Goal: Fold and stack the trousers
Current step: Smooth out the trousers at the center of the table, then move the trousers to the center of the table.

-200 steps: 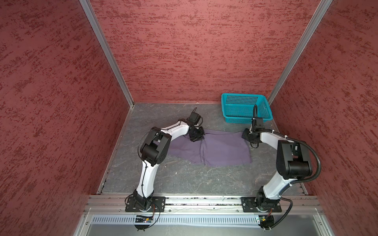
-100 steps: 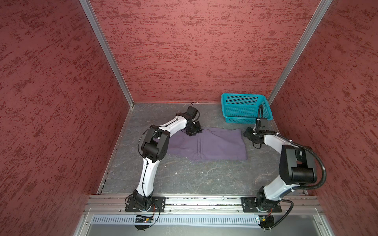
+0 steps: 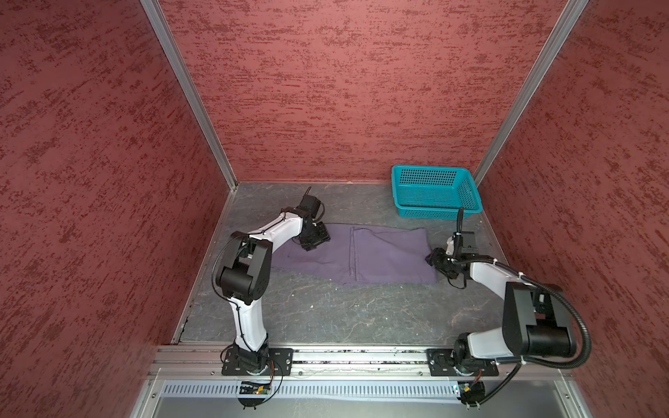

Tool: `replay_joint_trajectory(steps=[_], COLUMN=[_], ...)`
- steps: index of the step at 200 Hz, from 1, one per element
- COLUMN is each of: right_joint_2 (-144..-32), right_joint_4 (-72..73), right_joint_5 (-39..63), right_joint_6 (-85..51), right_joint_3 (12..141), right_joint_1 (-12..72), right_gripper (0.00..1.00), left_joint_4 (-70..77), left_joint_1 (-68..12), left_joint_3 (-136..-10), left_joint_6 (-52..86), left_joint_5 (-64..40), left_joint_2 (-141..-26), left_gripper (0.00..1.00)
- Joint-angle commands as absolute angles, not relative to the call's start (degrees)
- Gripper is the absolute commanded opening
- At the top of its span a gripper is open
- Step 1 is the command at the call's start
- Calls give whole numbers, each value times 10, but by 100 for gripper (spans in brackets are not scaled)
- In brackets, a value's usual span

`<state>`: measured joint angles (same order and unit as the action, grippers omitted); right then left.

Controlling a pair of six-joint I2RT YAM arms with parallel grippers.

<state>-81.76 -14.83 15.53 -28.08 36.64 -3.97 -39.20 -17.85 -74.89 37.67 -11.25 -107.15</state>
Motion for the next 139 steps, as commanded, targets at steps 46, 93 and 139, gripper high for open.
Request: replay_joint_trajectory(steps=[46, 93, 139], right_joint_2=[-830, -783, -747], right_joint_4=[-148, -252, -309], right_joint_5=[183, 104, 70], right_joint_6=[-286, -274, -260], right_joint_3=[372, 454, 518], right_joint_1=[-35, -115, -154], right_gripper=[0, 0, 0], left_joint_4=[-361, -351, -334], left_joint_1=[-98, -110, -197], left_joint_3=[-589, -540, -547], left_joint_6=[374, 375, 414], left_joint_5=[-62, -70, -162], left_joint_2=[-1007, -989, -973], left_gripper=[59, 57, 56])
